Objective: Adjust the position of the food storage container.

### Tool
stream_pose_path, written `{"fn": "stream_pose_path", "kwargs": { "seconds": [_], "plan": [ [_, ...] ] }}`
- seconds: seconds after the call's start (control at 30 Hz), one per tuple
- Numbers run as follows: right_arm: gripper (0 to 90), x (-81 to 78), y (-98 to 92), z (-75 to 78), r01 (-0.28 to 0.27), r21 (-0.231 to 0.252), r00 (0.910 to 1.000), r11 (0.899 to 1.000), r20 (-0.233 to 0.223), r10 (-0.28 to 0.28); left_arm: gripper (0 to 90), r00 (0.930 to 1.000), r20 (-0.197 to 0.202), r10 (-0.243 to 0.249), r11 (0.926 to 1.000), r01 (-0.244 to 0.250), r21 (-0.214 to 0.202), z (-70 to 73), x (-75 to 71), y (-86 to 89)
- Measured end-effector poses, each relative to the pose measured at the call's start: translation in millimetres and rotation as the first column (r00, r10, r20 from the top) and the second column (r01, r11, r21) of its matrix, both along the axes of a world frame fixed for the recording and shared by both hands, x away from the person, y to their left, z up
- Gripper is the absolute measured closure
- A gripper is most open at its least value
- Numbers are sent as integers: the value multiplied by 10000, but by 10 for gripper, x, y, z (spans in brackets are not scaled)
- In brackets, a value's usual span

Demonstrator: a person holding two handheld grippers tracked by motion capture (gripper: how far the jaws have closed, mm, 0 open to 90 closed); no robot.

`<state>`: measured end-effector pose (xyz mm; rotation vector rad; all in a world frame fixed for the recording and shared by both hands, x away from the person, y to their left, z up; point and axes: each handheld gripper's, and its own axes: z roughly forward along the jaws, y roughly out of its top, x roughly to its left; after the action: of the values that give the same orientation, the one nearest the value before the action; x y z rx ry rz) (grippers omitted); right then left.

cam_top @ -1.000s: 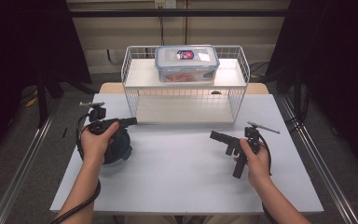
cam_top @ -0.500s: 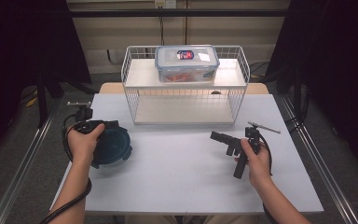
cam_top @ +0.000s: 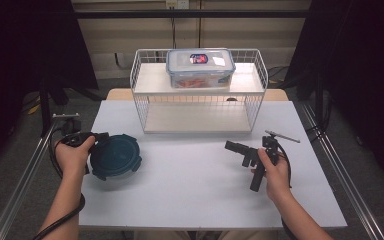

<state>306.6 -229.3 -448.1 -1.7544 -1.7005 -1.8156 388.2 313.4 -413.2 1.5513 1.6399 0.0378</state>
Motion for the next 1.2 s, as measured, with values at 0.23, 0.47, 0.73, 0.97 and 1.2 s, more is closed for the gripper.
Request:
{"fn": "stream_pose_path", "kwargs": {
  "seconds": [0.23, 0.47, 0.73, 0.97, 1.2],
  "plan": [
    [170, -2, 43, -14, -140, -51, 9999, 9999, -65, 140, 900, 9993, 128, 350, 9994, -351, 41, -11, 1, 128],
    [170, 3, 42, -27, -170, -40, 9999, 9998, -21, 170, 900, 9960, 296, 845, 9963, -850, 155, -33, -9, 258],
    [170, -2, 46, -20, -186, -70, 9998, 9998, 30, 186, 900, 9940, -18, 1089, 9934, -1088, 377, -145, -26, 350],
    [170, 2, 36, -27, -199, -42, 9998, 9998, -15, 198, 900, 9950, -302, 948, 9947, -935, 427, -215, -52, 343],
    [170, 0, 40, -13, -229, -22, 9997, 9997, 59, 229, 900, 9937, -44, 1116, 9935, -1115, 232, -165, -116, 311]
  ]
}}
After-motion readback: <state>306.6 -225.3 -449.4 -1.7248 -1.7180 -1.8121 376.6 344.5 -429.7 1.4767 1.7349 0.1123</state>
